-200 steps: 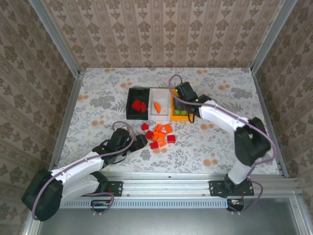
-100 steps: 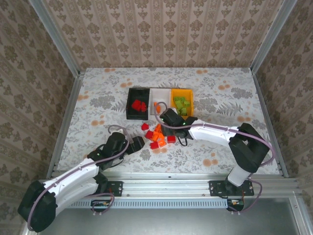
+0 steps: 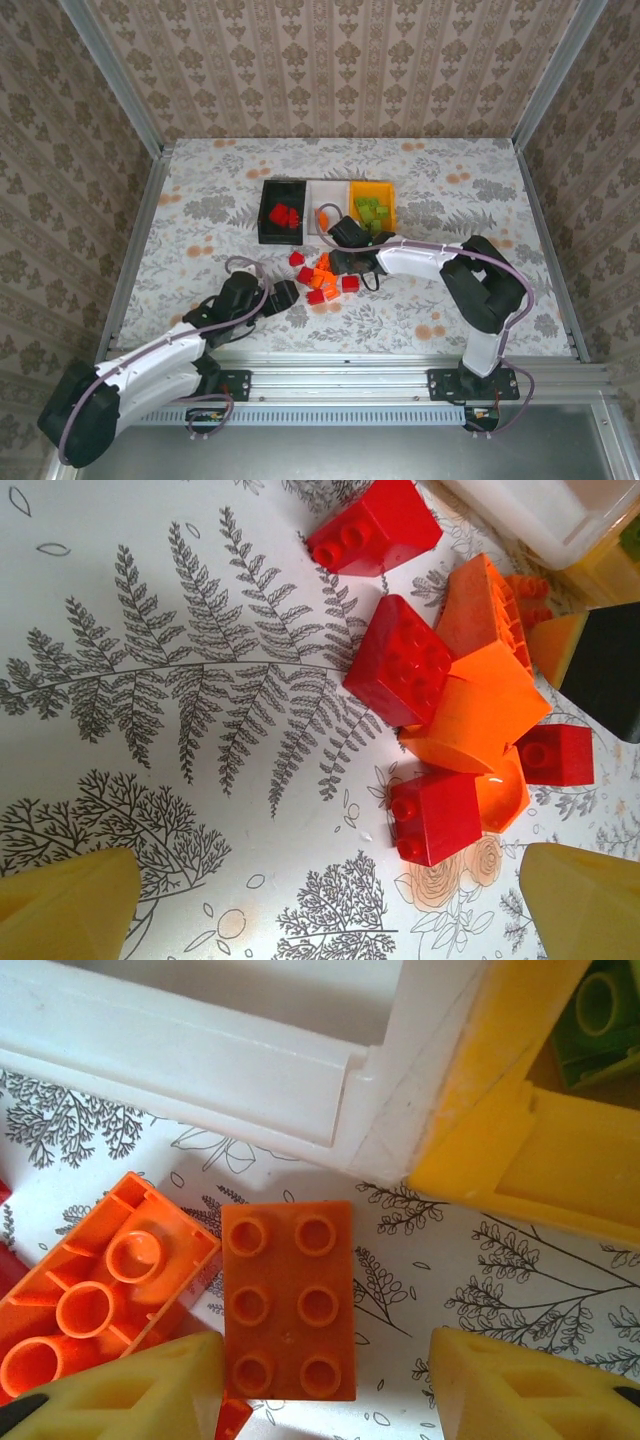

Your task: Sort the legos into containers by color

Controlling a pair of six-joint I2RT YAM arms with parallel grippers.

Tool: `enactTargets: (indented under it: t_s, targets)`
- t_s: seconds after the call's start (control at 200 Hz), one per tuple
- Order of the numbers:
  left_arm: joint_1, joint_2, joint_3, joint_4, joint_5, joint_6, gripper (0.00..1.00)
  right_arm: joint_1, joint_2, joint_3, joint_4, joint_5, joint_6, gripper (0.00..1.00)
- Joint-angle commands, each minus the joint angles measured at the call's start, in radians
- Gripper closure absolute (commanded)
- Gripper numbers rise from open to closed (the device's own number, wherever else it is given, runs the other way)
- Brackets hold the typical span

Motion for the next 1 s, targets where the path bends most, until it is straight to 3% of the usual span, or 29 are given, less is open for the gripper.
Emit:
enactTargets:
  t_s: [0.0,0.26,0.47,0.64,0.845,0.995]
  targets:
    - [-0.009,0.018,-0.004,0.030,0.012,0.015,0.00,-0.002,0.029,0.032,-0.002,-0.018,0.012,0.43]
    - [-0.007,0.022,-0.003,0.034,0.001,0.031,0.00,-0.004,0.068,0.062,-0.004,-0.014,0.010,0.44]
    - [-0.007,0.024,-0.006,0.031,0.005,0.035,0.00,-0.004,0.092,0.045,0.006,0.013,0.016,0.55]
    - [-0.007,0.018,-0.009,0.029,0.004,0.034,0.00,0.005,0.014,-0.002,-0.003,0.048,0.017,0.69]
    - [-0.006,0.003,-0.005,0.021,-0.003,0.040,0.00,0.022,-0.169,-0.025,-0.069,0.089,-0.009,0.70]
    - [0.010,-0.024,0.011,-0.062,-0.060,0.014,0.00,0.022,-0.163,0.068,-0.100,0.100,-0.056,0.69]
